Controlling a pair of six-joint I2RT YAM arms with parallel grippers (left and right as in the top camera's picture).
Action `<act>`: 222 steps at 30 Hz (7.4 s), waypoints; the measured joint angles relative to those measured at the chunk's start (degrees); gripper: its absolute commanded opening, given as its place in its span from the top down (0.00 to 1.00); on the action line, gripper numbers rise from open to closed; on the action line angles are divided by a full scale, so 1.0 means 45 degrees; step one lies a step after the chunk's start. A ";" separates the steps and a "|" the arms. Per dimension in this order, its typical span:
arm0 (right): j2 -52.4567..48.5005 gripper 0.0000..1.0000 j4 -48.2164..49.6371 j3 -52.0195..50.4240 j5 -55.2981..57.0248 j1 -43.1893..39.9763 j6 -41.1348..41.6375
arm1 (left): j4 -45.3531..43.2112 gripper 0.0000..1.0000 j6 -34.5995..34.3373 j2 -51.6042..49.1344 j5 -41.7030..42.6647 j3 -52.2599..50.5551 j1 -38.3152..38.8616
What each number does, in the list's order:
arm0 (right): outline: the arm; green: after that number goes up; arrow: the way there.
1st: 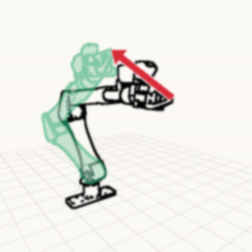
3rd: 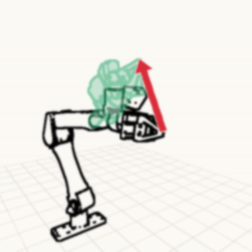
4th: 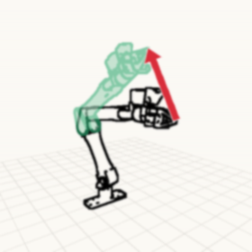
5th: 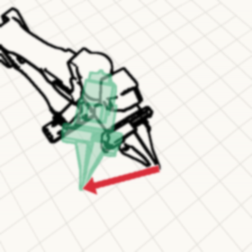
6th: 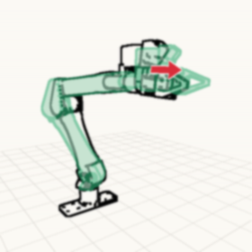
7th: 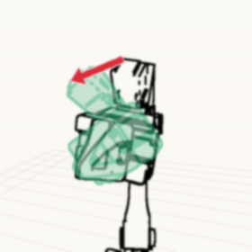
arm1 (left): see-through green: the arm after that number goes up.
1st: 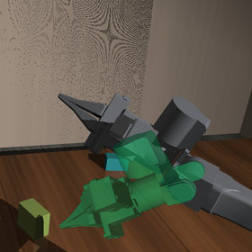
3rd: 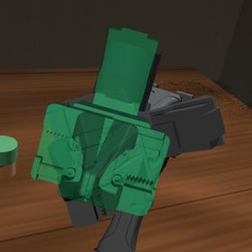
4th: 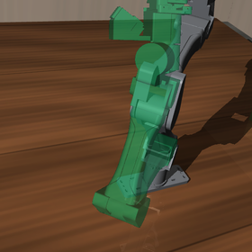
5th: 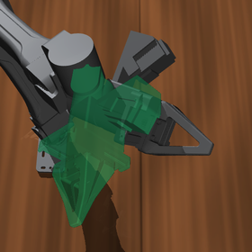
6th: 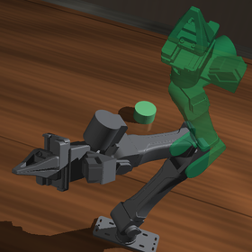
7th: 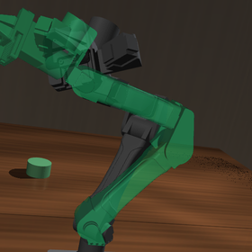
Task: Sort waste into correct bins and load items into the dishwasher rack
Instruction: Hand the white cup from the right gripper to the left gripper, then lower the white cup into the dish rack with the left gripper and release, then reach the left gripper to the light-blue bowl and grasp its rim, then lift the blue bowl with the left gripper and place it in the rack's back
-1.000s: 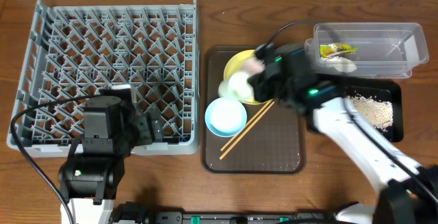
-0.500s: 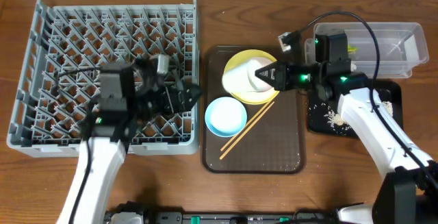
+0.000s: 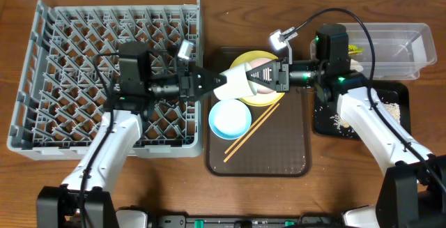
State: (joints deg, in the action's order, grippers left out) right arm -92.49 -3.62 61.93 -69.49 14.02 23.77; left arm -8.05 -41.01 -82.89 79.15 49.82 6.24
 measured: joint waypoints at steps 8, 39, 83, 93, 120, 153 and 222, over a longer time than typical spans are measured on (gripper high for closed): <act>0.0000 0.99 0.0593 -0.0005 -0.0340 0.0049 0.0612 | -0.2142 0.09 -0.1792 0.0005 0.0141 0.0005 0.1214; 0.0000 0.99 -0.0049 -0.0005 -0.0233 0.0126 0.0918 | -0.3215 0.25 -0.2730 0.0005 -0.1025 0.0005 0.1637; -0.0029 0.80 -0.6960 0.0019 0.6120 0.0102 -0.2200 | 0.2399 0.39 0.3162 0.1015 -0.5605 0.0058 -0.3415; 0.0282 0.79 -0.9933 0.1520 0.9452 0.0102 -0.3347 | 0.9112 0.44 0.5576 0.3031 -1.0972 0.1379 -0.3628; 0.0423 0.78 -1.0331 0.1885 1.1079 0.0102 -0.3507 | 1.1740 0.28 0.6227 0.0155 -1.5620 0.1511 -0.3167; 0.0879 0.54 -1.1769 0.1885 1.2910 -0.1477 -0.3317 | 1.1181 0.00 0.6455 0.3682 -1.5718 0.1778 0.0423; 0.2623 0.32 -1.2541 0.1889 1.3508 -0.3575 -0.3308 | 0.9287 0.94 0.6917 -0.0515 -1.7112 0.4255 0.7650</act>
State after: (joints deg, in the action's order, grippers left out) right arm -80.68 -60.05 70.43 -8.71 -2.07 8.88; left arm 33.74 -9.89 -85.21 2.15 68.97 40.66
